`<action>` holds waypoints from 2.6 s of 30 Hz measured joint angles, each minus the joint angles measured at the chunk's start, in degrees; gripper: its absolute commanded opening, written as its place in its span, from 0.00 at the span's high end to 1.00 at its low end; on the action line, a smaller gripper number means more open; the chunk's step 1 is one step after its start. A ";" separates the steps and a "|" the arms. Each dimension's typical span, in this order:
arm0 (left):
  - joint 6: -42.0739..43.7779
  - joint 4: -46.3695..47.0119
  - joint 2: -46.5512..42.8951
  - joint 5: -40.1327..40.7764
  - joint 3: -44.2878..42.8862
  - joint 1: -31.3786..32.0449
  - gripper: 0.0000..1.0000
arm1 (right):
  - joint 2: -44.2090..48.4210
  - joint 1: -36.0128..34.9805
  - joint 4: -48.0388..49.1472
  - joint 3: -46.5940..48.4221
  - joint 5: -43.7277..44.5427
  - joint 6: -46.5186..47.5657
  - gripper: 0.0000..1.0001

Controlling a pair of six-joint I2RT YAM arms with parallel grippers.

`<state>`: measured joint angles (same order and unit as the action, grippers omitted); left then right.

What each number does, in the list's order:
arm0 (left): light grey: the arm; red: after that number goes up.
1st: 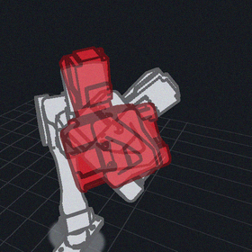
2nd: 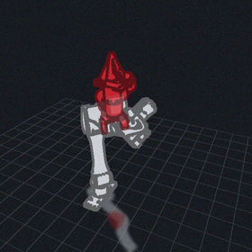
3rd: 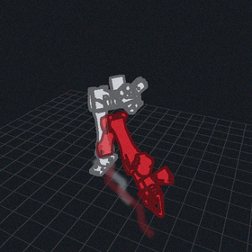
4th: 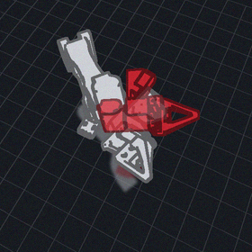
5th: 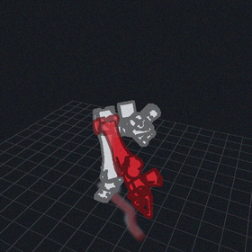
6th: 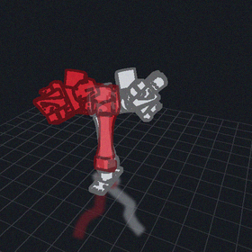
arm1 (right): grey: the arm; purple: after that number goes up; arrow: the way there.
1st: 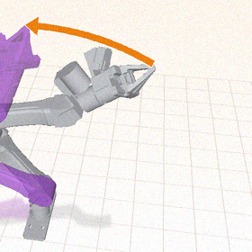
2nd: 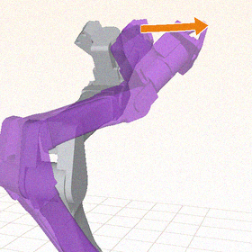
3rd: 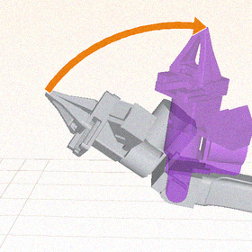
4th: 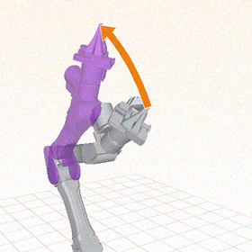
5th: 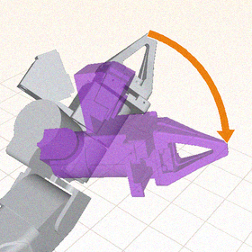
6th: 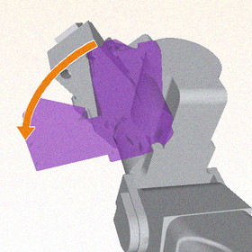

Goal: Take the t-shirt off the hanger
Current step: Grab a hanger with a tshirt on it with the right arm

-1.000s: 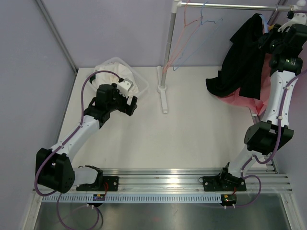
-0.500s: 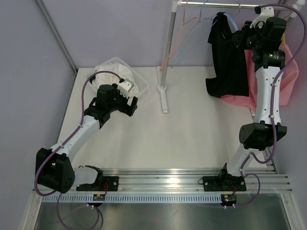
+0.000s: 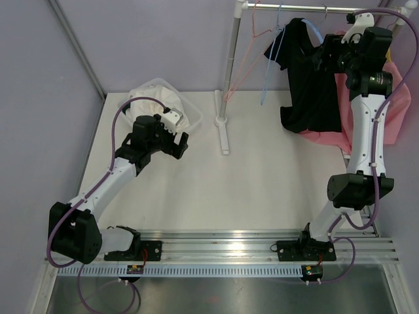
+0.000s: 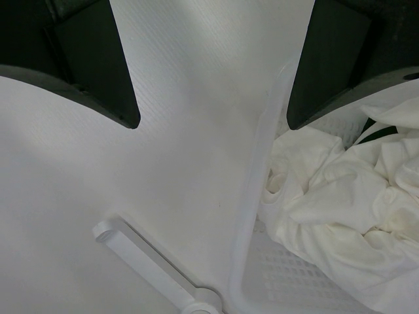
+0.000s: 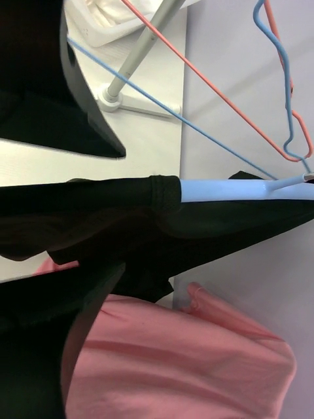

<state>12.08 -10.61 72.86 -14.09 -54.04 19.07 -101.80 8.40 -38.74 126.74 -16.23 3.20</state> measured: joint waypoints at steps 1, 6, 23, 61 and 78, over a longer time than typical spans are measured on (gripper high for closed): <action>0.00 -0.02 0.00 0.00 0.00 0.02 0.01 | 0.50 0.00 0.02 -0.48 0.48 -0.07 0.22; 0.02 -0.02 0.00 0.00 0.00 0.00 0.01 | 2.84 0.00 0.81 -2.45 2.27 0.17 0.01; 0.13 -0.02 0.00 0.00 0.00 0.13 0.01 | 11.32 0.37 3.10 -9.20 10.80 -0.68 0.01; 0.15 -0.11 0.96 0.61 -0.46 0.50 0.01 | 5.07 15.80 10.78 -12.22 23.04 -8.13 0.00; 0.17 -0.11 1.57 1.27 -0.68 1.07 0.01 | 4.35 16.70 18.16 -16.76 24.83 -8.17 0.01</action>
<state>12.25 -10.72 74.43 -12.82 -54.72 20.14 -97.45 25.10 -20.58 109.97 8.60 -4.97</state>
